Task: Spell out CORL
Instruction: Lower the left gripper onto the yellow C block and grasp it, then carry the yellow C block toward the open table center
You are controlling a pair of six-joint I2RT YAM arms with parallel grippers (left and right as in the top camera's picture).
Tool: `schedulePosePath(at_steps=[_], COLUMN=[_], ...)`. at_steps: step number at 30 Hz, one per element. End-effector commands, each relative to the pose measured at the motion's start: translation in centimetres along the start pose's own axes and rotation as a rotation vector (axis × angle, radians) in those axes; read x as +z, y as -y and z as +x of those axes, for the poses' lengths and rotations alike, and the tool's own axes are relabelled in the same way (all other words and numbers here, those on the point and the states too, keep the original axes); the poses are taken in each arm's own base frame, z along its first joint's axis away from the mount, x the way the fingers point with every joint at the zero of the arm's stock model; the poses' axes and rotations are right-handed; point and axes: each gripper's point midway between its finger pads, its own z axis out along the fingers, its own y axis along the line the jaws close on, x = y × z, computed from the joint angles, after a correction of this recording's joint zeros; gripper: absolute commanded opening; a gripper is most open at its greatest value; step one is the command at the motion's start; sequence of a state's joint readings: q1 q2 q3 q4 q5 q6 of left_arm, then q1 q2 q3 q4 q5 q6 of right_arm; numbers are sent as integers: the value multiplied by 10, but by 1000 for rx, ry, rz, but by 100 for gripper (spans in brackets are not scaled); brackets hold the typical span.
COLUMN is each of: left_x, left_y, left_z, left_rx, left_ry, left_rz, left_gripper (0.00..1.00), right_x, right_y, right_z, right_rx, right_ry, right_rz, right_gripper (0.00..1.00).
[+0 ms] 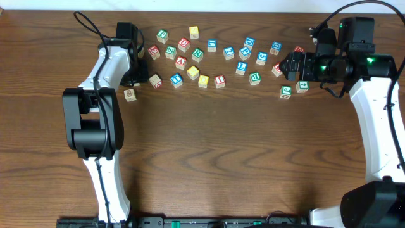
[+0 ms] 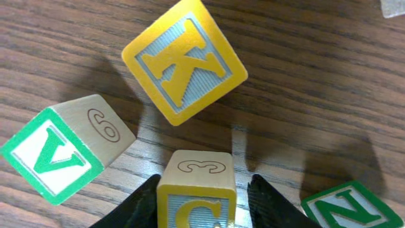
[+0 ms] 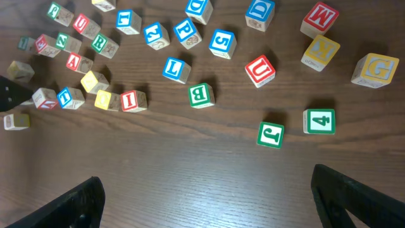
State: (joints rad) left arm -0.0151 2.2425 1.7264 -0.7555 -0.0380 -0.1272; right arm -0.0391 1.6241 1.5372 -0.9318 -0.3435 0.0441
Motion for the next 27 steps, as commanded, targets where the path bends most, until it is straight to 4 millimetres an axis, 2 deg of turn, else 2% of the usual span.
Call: schedulePosePath(at_steps=[1, 6, 12, 16, 22, 27], left_x=[6, 1, -18, -36, -74, -111], left_y=[-7, -7, -8, -8, -9, -6], left_z=[4, 3, -4, -12, -20, -14], left_rx=[2, 1, -3, -8, -21, -27], left_ry=[-13, -7, 31, 72, 137, 165], left_rz=[-35, -34, -26, -18, -3, 22], left_gripper=[40, 35, 33, 29, 29, 29], right_x=[-6, -6, -6, -6, -6, -6], right_y=[0, 0, 0, 0, 0, 0], right_z=[-7, -7, -7, -7, -7, -7], right_rx=[-4, -4, -4, -4, -4, -4], right_ry=[20, 21, 21, 21, 21, 21], right_rz=[3, 3, 6, 6, 6, 6], right_gripper=[99, 99, 99, 99, 99, 99])
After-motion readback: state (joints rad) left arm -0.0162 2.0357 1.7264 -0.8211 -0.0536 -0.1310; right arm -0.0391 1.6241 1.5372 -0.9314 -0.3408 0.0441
